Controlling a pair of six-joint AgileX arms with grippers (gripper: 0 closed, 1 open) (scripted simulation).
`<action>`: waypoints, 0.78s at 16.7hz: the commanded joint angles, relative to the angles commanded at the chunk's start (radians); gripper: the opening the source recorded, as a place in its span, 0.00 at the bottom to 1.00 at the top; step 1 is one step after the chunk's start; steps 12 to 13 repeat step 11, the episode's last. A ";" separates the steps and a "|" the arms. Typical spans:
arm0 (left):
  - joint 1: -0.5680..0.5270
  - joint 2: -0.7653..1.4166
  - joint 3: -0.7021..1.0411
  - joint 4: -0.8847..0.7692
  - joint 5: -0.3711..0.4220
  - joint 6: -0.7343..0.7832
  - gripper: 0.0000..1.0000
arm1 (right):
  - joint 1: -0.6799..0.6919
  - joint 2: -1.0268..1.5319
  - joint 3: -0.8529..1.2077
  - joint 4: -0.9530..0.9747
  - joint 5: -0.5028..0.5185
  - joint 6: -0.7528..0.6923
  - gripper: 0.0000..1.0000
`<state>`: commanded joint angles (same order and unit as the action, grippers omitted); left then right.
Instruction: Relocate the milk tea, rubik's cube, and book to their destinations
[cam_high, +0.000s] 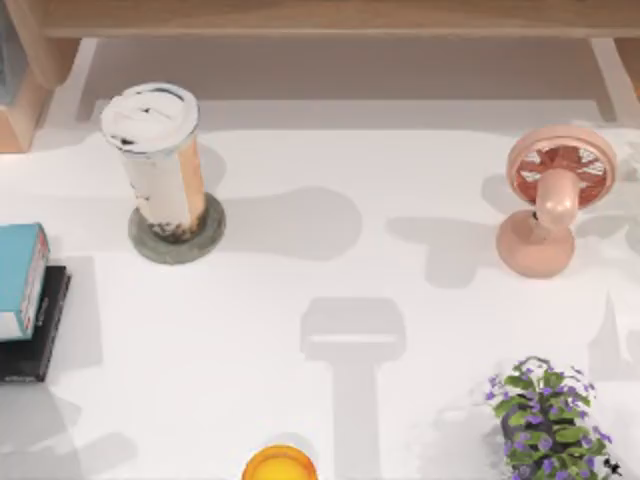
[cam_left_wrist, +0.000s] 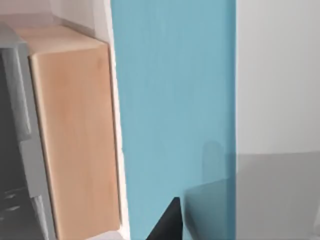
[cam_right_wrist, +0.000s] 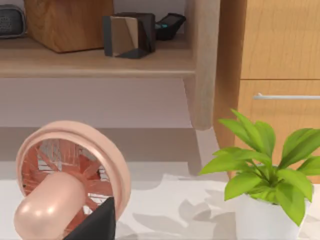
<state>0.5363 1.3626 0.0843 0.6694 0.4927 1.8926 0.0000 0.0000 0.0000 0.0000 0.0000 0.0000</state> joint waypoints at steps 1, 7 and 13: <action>0.000 0.000 0.000 0.000 0.000 0.000 0.68 | 0.000 0.000 0.000 0.000 0.000 0.000 1.00; 0.000 0.000 0.000 0.000 0.000 0.000 1.00 | 0.000 0.000 0.000 0.000 0.000 0.000 1.00; 0.000 0.000 0.000 0.000 0.000 0.000 1.00 | 0.000 0.000 0.000 0.000 0.000 0.000 1.00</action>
